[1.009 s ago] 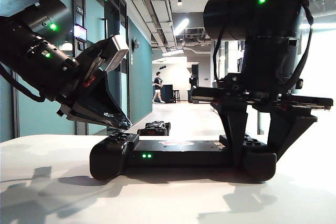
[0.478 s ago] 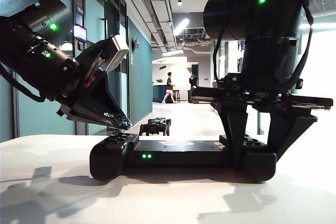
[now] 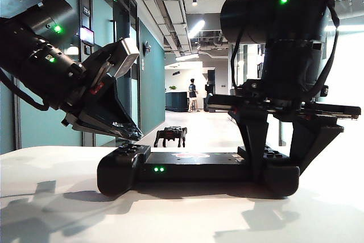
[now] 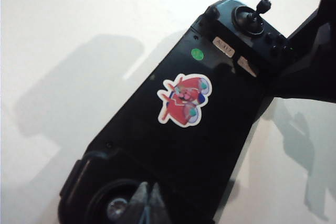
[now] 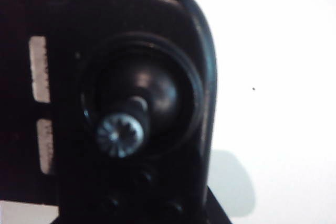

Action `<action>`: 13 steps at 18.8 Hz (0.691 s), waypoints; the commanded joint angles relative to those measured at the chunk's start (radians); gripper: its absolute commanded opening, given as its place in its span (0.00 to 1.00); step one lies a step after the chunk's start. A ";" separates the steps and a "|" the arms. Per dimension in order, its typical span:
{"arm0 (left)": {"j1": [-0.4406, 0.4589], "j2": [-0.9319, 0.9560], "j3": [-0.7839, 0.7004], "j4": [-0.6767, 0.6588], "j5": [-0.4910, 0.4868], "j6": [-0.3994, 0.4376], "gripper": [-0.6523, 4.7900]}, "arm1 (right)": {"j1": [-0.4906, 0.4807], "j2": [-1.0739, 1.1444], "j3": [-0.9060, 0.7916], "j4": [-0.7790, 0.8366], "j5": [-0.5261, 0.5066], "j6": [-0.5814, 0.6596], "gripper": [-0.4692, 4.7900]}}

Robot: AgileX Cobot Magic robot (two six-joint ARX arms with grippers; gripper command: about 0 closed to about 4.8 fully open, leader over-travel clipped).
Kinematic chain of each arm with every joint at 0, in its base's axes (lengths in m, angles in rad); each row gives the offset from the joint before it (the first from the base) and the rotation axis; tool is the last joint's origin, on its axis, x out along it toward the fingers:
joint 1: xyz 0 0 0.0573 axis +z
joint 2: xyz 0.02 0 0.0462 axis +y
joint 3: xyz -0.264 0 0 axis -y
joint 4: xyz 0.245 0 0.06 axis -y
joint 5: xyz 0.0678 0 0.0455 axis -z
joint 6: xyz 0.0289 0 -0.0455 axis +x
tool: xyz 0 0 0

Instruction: Push the left joystick on the remote control sitting on the white table forward to make the robot dog walk in a straight line until it approaches the door.

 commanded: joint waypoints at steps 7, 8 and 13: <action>0.000 -0.002 0.000 0.017 -0.008 -0.004 0.11 | -0.001 -0.001 -0.003 -0.013 -0.018 0.003 0.42; 0.000 -0.002 0.000 0.017 -0.008 -0.004 0.11 | 0.000 0.000 -0.003 -0.013 -0.018 0.003 0.42; 0.000 -0.002 0.000 0.032 -0.007 -0.015 0.11 | 0.000 -0.001 -0.003 -0.015 -0.018 0.003 0.42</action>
